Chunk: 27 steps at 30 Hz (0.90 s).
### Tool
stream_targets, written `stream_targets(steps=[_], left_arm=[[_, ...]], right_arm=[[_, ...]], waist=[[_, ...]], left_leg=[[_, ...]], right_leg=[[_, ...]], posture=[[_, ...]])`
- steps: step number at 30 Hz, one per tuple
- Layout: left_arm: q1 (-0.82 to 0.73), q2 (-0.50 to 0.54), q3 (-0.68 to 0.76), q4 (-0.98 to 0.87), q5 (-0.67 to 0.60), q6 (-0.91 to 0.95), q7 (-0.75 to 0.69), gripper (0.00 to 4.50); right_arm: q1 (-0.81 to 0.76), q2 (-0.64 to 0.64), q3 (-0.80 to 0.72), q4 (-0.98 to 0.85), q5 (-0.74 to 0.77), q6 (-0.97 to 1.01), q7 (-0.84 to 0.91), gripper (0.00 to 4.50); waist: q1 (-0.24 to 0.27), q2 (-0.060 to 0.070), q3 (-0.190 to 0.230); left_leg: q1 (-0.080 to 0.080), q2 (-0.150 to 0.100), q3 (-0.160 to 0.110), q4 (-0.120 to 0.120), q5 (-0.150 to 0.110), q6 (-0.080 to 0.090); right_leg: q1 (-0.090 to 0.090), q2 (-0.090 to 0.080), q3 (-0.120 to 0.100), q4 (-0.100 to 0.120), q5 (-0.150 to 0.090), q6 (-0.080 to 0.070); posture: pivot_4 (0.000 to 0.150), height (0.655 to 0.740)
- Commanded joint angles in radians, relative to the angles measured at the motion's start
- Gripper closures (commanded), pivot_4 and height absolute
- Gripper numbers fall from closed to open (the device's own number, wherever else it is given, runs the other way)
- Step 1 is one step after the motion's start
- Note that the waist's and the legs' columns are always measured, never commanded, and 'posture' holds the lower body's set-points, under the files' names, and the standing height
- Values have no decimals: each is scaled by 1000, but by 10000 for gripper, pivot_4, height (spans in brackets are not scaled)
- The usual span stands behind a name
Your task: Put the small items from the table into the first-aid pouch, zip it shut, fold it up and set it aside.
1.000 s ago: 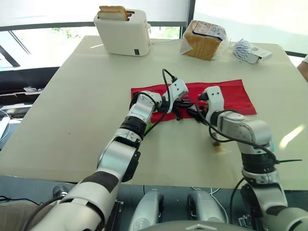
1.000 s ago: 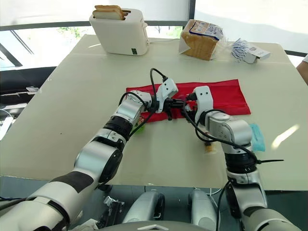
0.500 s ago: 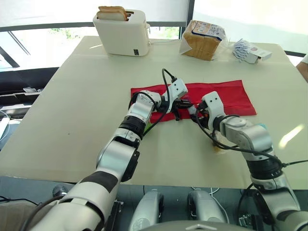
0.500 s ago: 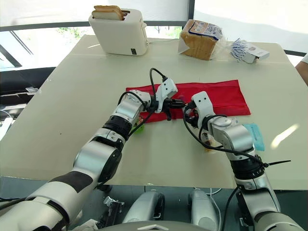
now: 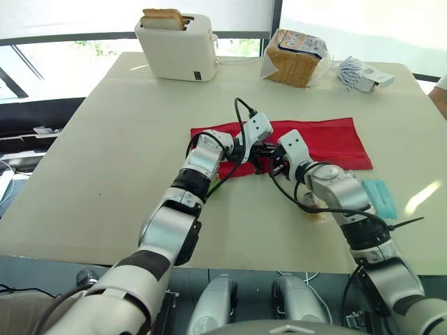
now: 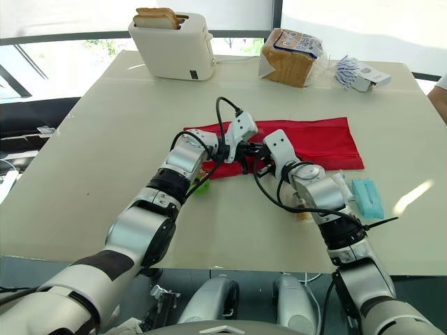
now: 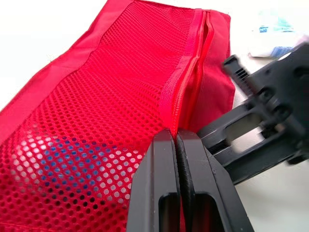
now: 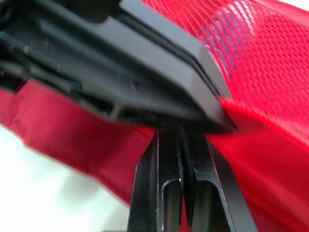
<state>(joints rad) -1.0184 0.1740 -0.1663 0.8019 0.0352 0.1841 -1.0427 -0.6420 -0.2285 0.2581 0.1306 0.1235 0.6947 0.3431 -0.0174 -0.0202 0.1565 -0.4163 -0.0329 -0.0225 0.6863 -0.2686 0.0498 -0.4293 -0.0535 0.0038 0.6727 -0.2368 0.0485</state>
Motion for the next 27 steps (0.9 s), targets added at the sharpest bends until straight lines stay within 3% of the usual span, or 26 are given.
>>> stream_targets(steps=[1,4,6,8,9,12,14,15,20,25,27], left_arm=[[8,1,-10,-64,-21,8,-21,45000],[25,7,-15,-73,-17,4,-21,45000],[29,7,-15,-72,-14,1,-14,45000],[29,8,-13,-64,-11,-8,-4,45000],[29,8,-13,-58,-11,-12,2,45000],[24,9,-10,-38,-10,-24,14,45000],[25,10,-10,-33,-11,-29,13,45000],[26,12,-11,-29,-12,-33,11,45000],[31,37,-27,-2,-1,-90,-18,45000],[9,57,-23,58,-5,-132,-30,45000],[3,60,-22,75,-6,-142,-35,45000]], right_arm=[[-40,14,-10,68,-34,-98,2,44238],[-37,8,-26,119,-36,-138,32,44238],[-4,-10,-50,63,-3,-119,71,39089],[38,-45,-71,-50,29,-66,112,31969],[66,-66,-97,-140,67,-17,132,24395],[137,-128,-183,-385,190,138,180,13334],[199,-197,-253,-555,270,224,213,2867],[238,-240,-303,-645,316,262,233,895],[565,-443,-678,-1016,409,333,306,895],[958,-422,-1123,-1149,511,326,412,895],[1131,-337,-1273,-1165,500,265,440,895]], waist=[[0,0,0],[-1,0,0],[1,0,0],[4,0,0],[3,0,0],[5,1,1],[5,1,1],[5,1,1],[23,1,1],[28,1,0],[32,2,0]], left_leg=[[0,0,0,0,0,0],[0,0,0,0,0,0],[0,0,0,0,0,-1],[0,0,0,0,0,-1],[-1,0,0,0,0,0],[-2,0,-1,0,0,0],[-2,0,0,0,0,0],[-2,1,0,0,0,0],[-4,1,-3,-1,-2,3],[1,1,-2,-1,-3,5],[3,2,-3,-1,-4,6]], right_leg=[[0,0,0,0,0,0],[0,0,0,0,0,0],[0,0,0,0,0,0],[0,0,0,0,0,0],[0,-1,0,0,0,0],[-1,-1,0,0,0,0],[-1,-1,0,0,0,0],[-1,-1,0,0,0,0],[0,-1,-3,-4,0,0],[5,0,-3,-4,0,0],[9,1,-4,-7,0,0]], posture=[[1500,7400],[1500,7400],[1500,7400],[1500,7400],[1500,7400],[1500,7400],[1500,7400],[1500,7400],[1500,7400],[1500,7400],[1500,7400]])
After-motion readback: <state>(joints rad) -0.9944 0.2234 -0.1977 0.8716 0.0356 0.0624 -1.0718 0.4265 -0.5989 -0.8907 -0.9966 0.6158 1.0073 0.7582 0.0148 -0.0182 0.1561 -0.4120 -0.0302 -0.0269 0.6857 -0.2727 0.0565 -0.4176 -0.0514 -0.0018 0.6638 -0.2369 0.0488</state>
